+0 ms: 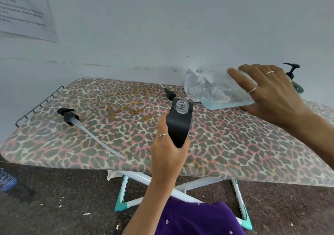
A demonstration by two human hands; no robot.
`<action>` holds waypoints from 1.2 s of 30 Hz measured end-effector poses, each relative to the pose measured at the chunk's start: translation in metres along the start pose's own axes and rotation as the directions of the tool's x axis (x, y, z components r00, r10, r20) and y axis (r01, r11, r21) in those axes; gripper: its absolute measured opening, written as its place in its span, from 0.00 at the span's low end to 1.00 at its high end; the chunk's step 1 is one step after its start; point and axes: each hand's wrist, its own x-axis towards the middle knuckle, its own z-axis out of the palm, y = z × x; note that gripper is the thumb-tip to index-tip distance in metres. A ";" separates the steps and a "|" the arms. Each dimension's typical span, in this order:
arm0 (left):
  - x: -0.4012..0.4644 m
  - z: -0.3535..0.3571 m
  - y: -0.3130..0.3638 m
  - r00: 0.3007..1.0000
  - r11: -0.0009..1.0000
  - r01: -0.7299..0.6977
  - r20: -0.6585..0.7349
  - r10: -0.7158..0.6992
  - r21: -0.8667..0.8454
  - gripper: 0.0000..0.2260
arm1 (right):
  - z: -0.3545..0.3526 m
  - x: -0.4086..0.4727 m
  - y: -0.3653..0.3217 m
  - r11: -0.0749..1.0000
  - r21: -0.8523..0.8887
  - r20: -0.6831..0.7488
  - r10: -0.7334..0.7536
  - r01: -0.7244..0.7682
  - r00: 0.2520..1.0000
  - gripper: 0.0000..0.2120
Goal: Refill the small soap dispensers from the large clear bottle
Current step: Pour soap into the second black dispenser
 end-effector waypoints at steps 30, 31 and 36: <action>0.000 -0.001 -0.001 1.000 1.000 0.008 -0.005 -0.008 0.011 0.33 | -0.004 0.002 0.002 1.000 -0.005 -0.005 -0.022 0.022 1.000 0.41; 0.000 -0.001 0.000 1.000 1.000 0.008 -0.007 -0.008 0.010 0.33 | -0.005 0.002 0.003 1.000 -0.002 -0.004 -0.022 0.022 1.000 0.41; 0.000 0.000 0.000 1.000 1.000 0.004 -0.002 -0.004 0.011 0.33 | -0.004 0.002 0.003 1.000 -0.005 -0.005 -0.023 0.023 1.000 0.40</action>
